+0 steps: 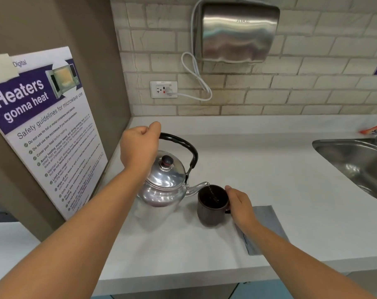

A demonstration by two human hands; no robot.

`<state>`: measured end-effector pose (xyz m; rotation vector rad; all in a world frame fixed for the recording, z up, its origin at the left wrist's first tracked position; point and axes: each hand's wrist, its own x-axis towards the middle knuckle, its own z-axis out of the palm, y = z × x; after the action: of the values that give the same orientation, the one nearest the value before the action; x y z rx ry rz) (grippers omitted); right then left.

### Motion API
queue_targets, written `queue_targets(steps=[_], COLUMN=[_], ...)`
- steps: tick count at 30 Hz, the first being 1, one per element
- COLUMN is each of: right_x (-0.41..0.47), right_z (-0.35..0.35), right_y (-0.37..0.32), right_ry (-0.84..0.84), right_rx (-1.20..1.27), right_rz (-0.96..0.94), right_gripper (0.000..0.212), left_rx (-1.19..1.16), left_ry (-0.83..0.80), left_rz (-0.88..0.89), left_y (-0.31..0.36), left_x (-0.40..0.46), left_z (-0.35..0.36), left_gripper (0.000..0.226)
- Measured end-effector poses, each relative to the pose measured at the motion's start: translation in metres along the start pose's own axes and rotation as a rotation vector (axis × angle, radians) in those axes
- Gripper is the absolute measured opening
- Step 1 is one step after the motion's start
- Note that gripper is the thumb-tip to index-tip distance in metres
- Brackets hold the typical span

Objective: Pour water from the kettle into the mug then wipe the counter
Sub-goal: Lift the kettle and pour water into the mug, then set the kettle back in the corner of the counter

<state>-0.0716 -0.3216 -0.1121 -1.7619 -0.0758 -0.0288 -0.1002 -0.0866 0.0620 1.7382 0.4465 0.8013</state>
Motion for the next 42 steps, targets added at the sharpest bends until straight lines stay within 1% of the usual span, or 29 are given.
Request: queue_targets(steps=[4, 8, 11, 14, 18, 21, 24, 27, 29, 35, 42], right_x=[-0.001, 0.0, 0.004, 0.014, 0.039, 0.065, 0.091, 0.114, 0.128, 0.167, 0.202], right_z=[-0.003, -0.009, -0.017, -0.02, -0.004, 0.021, 0.054, 0.085, 0.099, 0.118, 0.134], right_y=[-0.002, -0.011, -0.028, -0.064, -0.124, -0.161, -0.179, -0.177, -0.166, -0.127, -0.101], right_ry=[0.006, -0.053, -0.043, -0.007, 0.045, 0.025, -0.019, -0.062, -0.129, -0.257, -0.329], right_rx=[-0.089, -0.252, -0.381, -0.382, -0.247, -0.195, -0.21, -0.271, -0.318, -0.487, -0.509], right_rz=[-0.009, -0.016, -0.078, -0.105, -0.197, -0.288, -0.368, -0.428, -0.446, -0.561, -0.569], right_gripper=[0.042, 0.044, 0.041, 0.036, 0.039, 0.038, 0.037, 0.041, 0.043, 0.045, 0.044], left_rx=[-0.173, -0.321, -0.396, -0.446, -0.424, -0.428, -0.416, -0.392, -0.354, -0.262, -0.229], left_ry=[0.022, 0.047, 0.049, 0.043, 0.058, 0.054, 0.053, 0.068, 0.074, 0.093, 0.124], left_rz=[-0.151, -0.279, -0.341, -0.34, -0.319, -0.283, -0.269, -0.274, -0.274, -0.288, -0.313], left_y=[-0.008, -0.008, -0.005, -0.001, -0.001, -0.011, -0.026, -0.045, -0.059, -0.093, -0.124], left_x=[0.007, 0.018, 0.03, 0.043, 0.059, 0.072, 0.085, 0.096, 0.105, 0.132, 0.151], left_z=[-0.002, -0.006, -0.009, -0.01, -0.002, 0.009, 0.022, 0.034, 0.043, 0.066, 0.082], left_gripper=[0.05, 0.039, 0.037, 0.036, 0.037, 0.04, 0.041, 0.044, 0.043, 0.039, 0.041])
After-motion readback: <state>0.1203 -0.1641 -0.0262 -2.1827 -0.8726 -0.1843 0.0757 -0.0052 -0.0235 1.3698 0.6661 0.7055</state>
